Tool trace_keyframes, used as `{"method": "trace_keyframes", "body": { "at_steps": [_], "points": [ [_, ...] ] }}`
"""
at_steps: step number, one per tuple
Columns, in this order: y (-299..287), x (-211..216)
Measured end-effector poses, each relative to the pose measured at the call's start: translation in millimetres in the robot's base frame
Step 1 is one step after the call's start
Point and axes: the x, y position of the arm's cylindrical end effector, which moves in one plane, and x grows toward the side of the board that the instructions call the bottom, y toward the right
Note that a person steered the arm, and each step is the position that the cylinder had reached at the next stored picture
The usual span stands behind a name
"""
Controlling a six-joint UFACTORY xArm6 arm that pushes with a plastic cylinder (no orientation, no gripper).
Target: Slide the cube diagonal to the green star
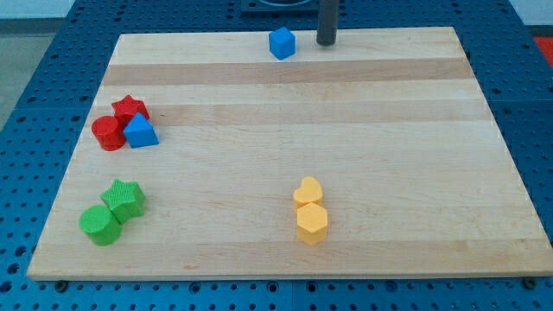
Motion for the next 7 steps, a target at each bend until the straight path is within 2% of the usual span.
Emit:
{"method": "trace_keyframes", "body": {
  "at_steps": [3,7],
  "points": [
    [-66,-2],
    [-89,73]
  ]
}}
